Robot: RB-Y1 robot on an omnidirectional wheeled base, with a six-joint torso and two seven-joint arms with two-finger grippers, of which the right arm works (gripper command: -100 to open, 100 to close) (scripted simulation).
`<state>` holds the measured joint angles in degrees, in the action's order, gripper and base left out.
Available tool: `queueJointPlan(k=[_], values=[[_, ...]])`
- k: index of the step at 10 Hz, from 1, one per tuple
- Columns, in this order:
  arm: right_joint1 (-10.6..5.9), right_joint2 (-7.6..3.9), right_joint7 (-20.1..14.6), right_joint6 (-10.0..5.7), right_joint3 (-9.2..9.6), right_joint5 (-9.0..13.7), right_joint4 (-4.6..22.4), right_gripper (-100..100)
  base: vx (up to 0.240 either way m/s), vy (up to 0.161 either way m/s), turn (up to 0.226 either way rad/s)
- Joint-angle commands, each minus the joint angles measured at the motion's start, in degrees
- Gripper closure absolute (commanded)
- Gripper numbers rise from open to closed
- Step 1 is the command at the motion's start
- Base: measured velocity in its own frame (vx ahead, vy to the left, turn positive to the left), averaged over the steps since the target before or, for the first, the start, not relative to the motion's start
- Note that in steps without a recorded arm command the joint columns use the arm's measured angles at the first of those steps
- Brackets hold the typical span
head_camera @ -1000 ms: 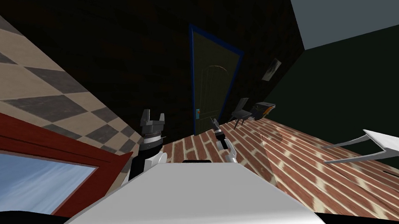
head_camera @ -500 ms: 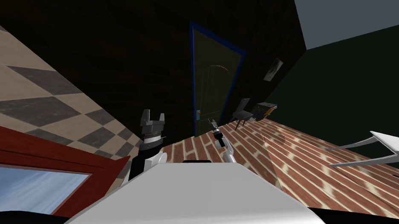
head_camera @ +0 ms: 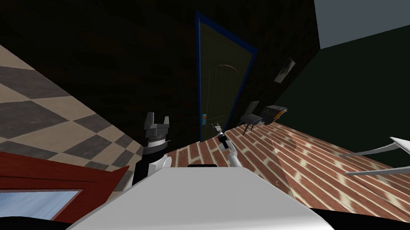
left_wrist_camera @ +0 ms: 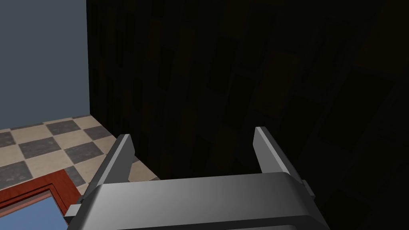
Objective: Pull the door open
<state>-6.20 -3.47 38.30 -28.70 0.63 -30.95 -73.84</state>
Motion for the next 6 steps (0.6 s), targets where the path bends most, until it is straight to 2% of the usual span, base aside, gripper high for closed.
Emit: queueJointPlan(k=[1,6], values=[[-1.28,0.22,1.9,0.27,-0.16,-1.0,2.7,-100,0.078,0.025,0.002],[-5.13,1.01,6.9,1.06,-0.57,-3.8,9.9,-100,0.094,0.020,0.002]])
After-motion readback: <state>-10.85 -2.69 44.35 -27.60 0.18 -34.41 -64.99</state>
